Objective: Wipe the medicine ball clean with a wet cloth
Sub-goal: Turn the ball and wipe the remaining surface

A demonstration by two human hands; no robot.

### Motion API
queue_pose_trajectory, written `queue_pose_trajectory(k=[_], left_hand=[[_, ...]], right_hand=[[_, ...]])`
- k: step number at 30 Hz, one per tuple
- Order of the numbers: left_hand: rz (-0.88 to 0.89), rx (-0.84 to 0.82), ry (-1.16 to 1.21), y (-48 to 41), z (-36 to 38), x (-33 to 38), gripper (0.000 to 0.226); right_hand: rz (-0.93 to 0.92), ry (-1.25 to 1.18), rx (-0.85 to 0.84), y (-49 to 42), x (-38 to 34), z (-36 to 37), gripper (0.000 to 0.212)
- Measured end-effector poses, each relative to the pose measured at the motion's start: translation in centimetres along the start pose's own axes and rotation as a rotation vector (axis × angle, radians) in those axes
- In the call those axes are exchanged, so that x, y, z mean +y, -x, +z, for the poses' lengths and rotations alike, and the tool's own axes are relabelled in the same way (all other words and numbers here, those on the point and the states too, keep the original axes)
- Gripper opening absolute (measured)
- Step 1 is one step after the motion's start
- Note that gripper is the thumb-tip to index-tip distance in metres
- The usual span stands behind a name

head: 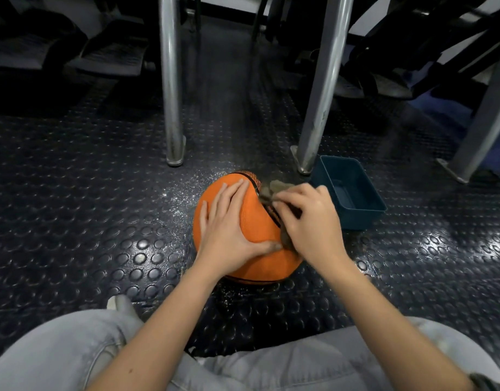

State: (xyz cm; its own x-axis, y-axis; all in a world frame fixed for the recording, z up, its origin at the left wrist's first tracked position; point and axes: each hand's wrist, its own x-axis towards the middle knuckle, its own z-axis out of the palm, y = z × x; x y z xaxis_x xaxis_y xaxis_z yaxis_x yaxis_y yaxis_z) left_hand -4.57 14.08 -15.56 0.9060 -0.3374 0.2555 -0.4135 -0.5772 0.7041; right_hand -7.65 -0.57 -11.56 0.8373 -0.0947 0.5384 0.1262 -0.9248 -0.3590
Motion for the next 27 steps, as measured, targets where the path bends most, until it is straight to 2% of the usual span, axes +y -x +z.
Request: queue_pose_trajectory(k=[3,6,8,15,17,20,22,24,27], left_hand=[[0.019,-0.037,0.001,0.3,-0.1,0.1,0.118],[0.029,-0.045,-0.022,0.4,0.0,0.3,0.115],[0.017,-0.024,-0.016,0.2,0.0,0.3,0.117],[-0.020,0.038,0.028,0.2,-0.4,-1.1,0.117],[-0.007,0.022,0.024,0.3,-0.5,-1.2,0.116],[0.005,0.012,0.022,0.2,-0.4,-1.0,0.116],[-0.003,0.022,0.022,0.1,-0.3,-0.6,0.115],[-0.013,0.047,0.023,0.2,-0.2,-0.6,0.116],[-0.017,0.059,0.033,0.4,-0.3,-0.8,0.117]], right_hand=[[-0.037,0.019,-0.046,0.4,0.6,-0.6,0.013],[0.143,-0.051,-0.070,-1.9,2.3,-0.4,0.016],[0.190,-0.079,-0.071,-2.4,2.7,-0.2,0.017],[0.002,-0.017,-0.020,2.4,0.5,-0.5,0.013],[0.077,-0.032,-0.025,1.7,1.7,-0.4,0.012],[0.285,-0.139,-0.029,0.3,3.5,-0.1,0.015],[0.324,-0.168,-0.015,0.6,3.5,-0.1,0.015],[0.282,-0.142,0.026,1.8,2.4,-0.1,0.014],[0.121,-0.068,0.070,3.2,0.6,0.0,0.014]])
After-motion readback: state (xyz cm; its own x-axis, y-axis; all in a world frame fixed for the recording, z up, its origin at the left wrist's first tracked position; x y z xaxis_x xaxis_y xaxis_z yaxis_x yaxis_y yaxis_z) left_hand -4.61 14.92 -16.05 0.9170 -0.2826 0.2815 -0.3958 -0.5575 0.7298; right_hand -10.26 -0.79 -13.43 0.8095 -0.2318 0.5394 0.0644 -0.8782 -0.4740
